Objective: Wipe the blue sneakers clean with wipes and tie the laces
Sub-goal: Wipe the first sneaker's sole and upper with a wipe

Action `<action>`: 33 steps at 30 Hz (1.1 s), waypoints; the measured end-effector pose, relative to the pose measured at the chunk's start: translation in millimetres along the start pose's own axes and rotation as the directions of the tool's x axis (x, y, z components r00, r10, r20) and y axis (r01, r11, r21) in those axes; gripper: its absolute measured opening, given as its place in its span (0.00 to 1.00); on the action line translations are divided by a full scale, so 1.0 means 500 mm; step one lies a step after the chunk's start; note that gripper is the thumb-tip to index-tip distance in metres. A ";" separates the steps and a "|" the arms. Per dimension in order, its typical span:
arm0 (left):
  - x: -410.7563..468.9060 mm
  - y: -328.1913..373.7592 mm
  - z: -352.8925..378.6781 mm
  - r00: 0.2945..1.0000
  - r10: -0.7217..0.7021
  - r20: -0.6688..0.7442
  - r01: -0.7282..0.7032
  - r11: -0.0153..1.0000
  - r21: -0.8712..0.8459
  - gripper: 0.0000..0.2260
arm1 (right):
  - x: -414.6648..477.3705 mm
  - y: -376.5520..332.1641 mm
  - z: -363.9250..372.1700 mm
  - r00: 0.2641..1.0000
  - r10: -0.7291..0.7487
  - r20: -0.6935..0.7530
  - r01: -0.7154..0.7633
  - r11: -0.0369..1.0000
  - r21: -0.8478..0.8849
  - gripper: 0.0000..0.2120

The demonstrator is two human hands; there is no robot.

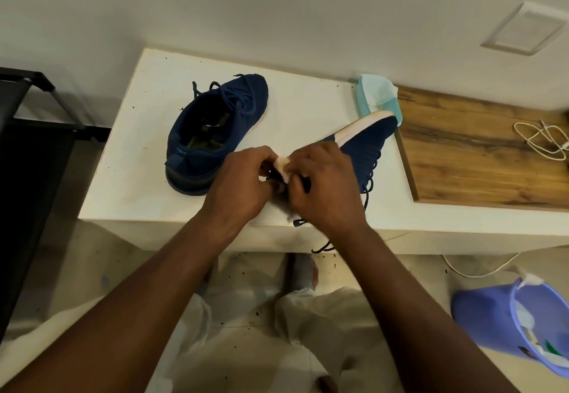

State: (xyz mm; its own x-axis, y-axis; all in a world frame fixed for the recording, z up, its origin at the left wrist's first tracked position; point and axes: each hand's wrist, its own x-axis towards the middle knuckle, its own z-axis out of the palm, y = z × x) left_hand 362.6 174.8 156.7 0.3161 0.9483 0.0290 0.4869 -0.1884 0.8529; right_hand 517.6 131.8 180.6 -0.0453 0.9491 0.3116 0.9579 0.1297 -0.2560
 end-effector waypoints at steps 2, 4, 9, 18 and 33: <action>-0.001 -0.001 -0.002 1.000 -0.022 0.008 0.022 1.000 -0.014 0.14 | 0.015 0.032 -0.012 0.990 0.120 -0.068 -0.123 0.992 -0.034 0.07; 0.000 0.000 -0.001 0.999 -0.033 0.015 0.034 0.999 -0.017 0.14 | 0.024 0.054 -0.024 0.965 0.253 -0.068 -0.255 0.967 -0.022 0.08; 0.002 0.003 -0.002 0.999 -0.036 0.013 0.036 0.999 -0.003 0.13 | -0.003 -0.017 -0.021 0.990 0.111 0.092 -0.104 0.991 -0.079 0.19; 0.000 0.002 0.000 0.999 -0.037 0.016 0.037 0.999 -0.017 0.13 | 0.039 0.066 -0.024 0.959 0.284 -0.018 -0.284 0.954 -0.092 0.14; 0.005 -0.001 0.001 0.999 -0.044 0.017 0.044 0.999 0.007 0.13 | 0.004 0.032 -0.021 0.966 0.257 0.026 -0.257 0.966 0.038 0.12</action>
State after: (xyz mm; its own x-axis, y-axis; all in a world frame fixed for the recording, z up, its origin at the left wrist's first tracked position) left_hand 363.4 177.1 155.9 0.3081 0.9512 -0.0178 0.5063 -0.1481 0.8495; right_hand 536.0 132.7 186.9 0.1945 0.9579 0.2114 0.9259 -0.1081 -0.3621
